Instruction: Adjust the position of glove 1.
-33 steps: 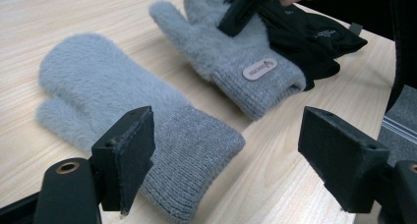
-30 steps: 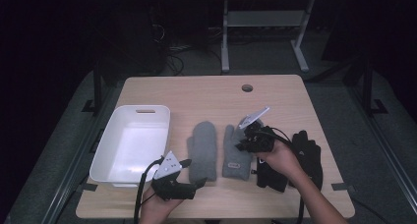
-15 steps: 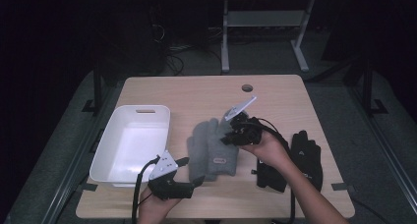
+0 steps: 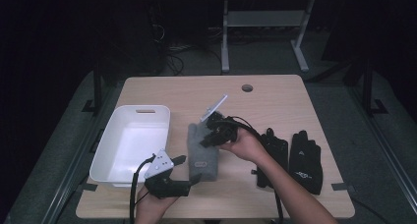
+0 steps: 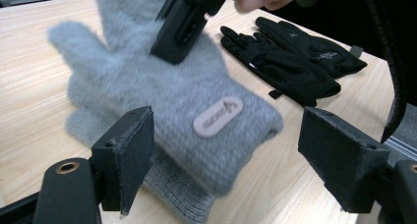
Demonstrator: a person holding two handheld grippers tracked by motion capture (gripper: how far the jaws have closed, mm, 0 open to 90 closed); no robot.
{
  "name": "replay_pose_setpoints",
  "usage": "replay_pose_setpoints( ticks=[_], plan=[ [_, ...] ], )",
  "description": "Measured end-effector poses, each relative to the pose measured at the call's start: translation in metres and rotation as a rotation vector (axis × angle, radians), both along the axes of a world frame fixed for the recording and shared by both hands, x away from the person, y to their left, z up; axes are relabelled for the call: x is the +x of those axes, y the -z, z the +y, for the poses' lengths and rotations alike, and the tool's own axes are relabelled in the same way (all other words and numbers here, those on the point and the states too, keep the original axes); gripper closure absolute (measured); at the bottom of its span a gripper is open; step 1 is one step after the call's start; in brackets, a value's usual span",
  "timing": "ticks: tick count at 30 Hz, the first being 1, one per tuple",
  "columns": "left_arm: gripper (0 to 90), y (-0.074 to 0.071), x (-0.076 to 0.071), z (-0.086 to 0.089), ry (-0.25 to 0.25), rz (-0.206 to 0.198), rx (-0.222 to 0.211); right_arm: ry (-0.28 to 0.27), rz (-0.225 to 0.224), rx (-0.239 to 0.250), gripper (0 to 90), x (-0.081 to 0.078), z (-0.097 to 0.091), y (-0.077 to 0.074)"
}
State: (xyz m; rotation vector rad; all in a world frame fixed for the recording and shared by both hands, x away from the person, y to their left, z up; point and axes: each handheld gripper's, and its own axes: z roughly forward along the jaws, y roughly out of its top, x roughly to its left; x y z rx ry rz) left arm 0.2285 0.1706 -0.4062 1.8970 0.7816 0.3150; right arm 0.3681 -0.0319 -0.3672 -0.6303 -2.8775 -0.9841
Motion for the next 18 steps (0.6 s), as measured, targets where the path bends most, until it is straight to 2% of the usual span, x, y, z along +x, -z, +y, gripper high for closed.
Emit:
replay_pose_setpoints(
  ticks=[4,12,16,18],
  plan=[
    [21.2,-0.001,0.001,0.001,-0.002,-0.001,-0.003,-0.006,0.028,-0.008,84.0,0.004,0.007,0.006],
    [21.2,0.0,0.002,0.002,-0.007,0.009,-0.009,-0.011,0.042,-0.03,82.9,0.012,0.011,0.017],
    [21.2,0.0,0.003,0.002,0.001,0.006,0.0,-0.003,0.052,-0.037,79.5,0.017,0.012,0.024],
    [21.2,0.0,0.003,0.002,0.0,0.007,-0.001,0.007,0.052,-0.035,75.0,0.018,0.012,0.027]
  ],
)
